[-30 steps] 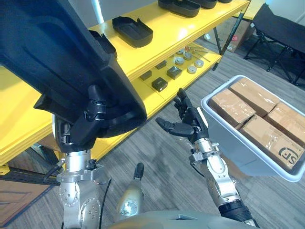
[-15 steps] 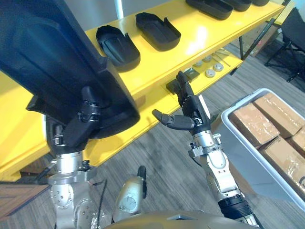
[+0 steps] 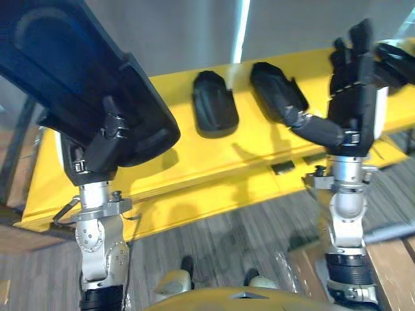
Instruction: Walk over and take three plastic housings, then place them on the shelf
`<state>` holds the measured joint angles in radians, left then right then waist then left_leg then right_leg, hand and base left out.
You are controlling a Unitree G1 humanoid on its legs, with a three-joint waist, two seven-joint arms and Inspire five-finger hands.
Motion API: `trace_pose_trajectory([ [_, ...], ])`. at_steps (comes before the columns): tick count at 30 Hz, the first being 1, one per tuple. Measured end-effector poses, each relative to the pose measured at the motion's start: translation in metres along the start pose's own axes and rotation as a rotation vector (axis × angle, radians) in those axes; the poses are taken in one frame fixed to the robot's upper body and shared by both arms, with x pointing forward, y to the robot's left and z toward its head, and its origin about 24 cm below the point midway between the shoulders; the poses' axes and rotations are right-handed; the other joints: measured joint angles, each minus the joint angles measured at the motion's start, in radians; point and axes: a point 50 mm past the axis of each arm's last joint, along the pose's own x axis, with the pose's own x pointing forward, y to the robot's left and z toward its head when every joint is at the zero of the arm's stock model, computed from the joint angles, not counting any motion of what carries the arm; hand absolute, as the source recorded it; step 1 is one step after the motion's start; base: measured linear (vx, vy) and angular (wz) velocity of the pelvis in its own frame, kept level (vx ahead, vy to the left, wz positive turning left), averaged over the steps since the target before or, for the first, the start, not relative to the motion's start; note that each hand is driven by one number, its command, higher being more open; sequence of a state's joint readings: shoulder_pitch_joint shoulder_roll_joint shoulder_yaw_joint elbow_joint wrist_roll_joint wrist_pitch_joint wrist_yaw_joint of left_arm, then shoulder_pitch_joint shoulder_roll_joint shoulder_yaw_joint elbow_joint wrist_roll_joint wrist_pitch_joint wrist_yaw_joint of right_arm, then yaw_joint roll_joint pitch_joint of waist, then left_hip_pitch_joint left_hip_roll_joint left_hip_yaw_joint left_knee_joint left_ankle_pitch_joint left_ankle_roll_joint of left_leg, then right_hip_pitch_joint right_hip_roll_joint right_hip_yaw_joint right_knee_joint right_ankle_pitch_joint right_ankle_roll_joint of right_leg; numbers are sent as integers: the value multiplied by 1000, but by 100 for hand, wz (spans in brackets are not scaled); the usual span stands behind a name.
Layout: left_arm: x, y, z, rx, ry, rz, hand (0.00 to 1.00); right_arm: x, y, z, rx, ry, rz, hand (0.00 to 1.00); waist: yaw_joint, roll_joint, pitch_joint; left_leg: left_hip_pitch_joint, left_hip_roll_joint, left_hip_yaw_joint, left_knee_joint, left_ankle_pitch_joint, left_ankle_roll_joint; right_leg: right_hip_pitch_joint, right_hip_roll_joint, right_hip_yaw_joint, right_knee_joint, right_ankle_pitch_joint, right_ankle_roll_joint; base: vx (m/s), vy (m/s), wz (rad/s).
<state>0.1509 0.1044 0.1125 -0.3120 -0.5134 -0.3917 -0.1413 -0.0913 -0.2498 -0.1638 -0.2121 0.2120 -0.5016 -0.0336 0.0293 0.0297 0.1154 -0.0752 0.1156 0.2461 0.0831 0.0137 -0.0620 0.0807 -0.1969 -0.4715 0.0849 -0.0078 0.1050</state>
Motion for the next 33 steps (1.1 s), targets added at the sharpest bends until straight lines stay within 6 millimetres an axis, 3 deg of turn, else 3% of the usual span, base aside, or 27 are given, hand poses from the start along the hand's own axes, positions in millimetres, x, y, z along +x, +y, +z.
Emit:
trace_pose_trajectory([
  [2,-1,-8,-4,-25,20,-49,0,-3,-5,-1,-9,19,-31,100,-8,9,-5,27,-1,45,-37,24,15,31,3,-35,8,-2,-3,180,-57,92],
  [4,-2,-20,-7,-57,34,-100,0,-8,-5,-4,-8,44,-26,100,-4,17,-7,75,2,28,-88,48,28,35,-2,-45,90,-21,-11,158,-17,45],
  [5,-2,-21,-8,-60,38,-100,0,-10,0,-6,9,57,5,100,-6,8,-9,92,2,24,-93,49,30,21,-14,-34,106,-76,-13,76,-8,24],
  [6,-2,-19,-7,-51,39,-91,0,-13,9,-8,45,69,36,100,-7,-26,-15,94,-18,25,-94,48,28,25,-18,-16,48,-38,-3,62,-31,16],
  [7,-2,-18,-7,-48,43,-83,0,-15,12,-9,66,75,44,100,-9,-34,-16,96,-21,23,-96,44,23,34,-20,-23,44,-52,1,73,-63,5],
  [12,-28,-12,-11,-42,138,5,0,-32,20,-23,202,178,24,100,-3,-18,-11,88,2,5,-65,32,7,44,-4,6,25,-52,1,41,-44,-5],
  [15,-23,-14,-10,-48,120,-11,0,-37,14,-25,199,200,4,100,-15,-17,15,4,3,-42,66,-5,-4,44,-22,14,18,-52,1,-45,36,21],
  [16,-22,-15,-10,-46,114,-17,0,-37,13,-26,205,201,2,100,-9,-7,32,-29,15,-61,129,-44,2,45,-27,19,22,-52,1,-88,71,-23],
  [17,-22,-16,-10,-15,120,-23,0,-37,12,-27,211,207,1,100,-3,16,41,-14,38,-66,140,-61,-19,44,-28,40,32,-53,2,-92,113,-39],
  [18,-23,-16,-10,-2,125,-25,0,-38,11,-28,212,210,-1,100,-2,22,41,-2,35,-70,134,-75,-38,44,-35,48,35,-53,3,-75,153,-46],
  [19,-23,-16,-10,23,127,-36,0,-39,12,-28,223,212,-8,100,-2,22,42,16,14,-55,113,-91,-37,44,-57,60,37,-53,16,-81,296,-28],
  [20,-21,-18,-10,39,126,-64,0,-43,13,-28,229,215,-28,100,-17,6,43,19,-33,-43,105,-97,-18,41,-105,63,41,-50,31,-49,228,-16],
  [22,-18,-21,-10,60,122,-98,0,-49,11,-28,227,225,-60,100,-18,-4,48,15,-69,-30,114,-115,7,22,-149,64,70,-49,30,-62,258,-6],
  [24,-16,-19,-8,111,124,-135,0,-58,17,-33,255,267,-111,100,-4,-11,52,15,-97,12,118,-130,50,-42,-197,47,161,-31,3,-92,283,-32],
  [25,-15,-17,-7,137,123,-140,0,-59,19,-34,264,274,-114,100,-4,-10,51,17,-101,22,110,-129,57,-51,-201,38,168,-19,-10,-77,206,-42],
  [26,-13,-12,-3,177,121,-156,0,-60,24,-35,276,282,-106,100,-6,-10,51,29,-107,34,84,-120,73,-64,-198,40,172,-11,-24,-34,153,-17],
  [28,-5,-8,1,215,116,-183,0,-61,27,-36,272,286,-91,100,-19,-11,51,31,-107,10,56,-96,90,-63,-147,71,171,-36,-18,9,74,15],
  [30,11,-12,3,223,91,-210,0,-61,27,-36,267,286,-90,100,-36,-23,44,31,-117,-35,12,-51,90,-42,-59,121,102,-82,-15,39,3,54],
  [32,19,-17,-1,209,86,-204,0,-61,25,-35,260,285,-84,100,-37,-30,40,29,-129,-55,5,-36,93,-3,-37,124,31,-80,-23,47,-34,43],
  [33,21,-18,-2,216,89,-198,0,-60,24,-35,258,283,-80,100,-36,-30,39,26,-132,-62,9,-36,93,14,-35,120,15,-72,-11,64,-43,39],
])
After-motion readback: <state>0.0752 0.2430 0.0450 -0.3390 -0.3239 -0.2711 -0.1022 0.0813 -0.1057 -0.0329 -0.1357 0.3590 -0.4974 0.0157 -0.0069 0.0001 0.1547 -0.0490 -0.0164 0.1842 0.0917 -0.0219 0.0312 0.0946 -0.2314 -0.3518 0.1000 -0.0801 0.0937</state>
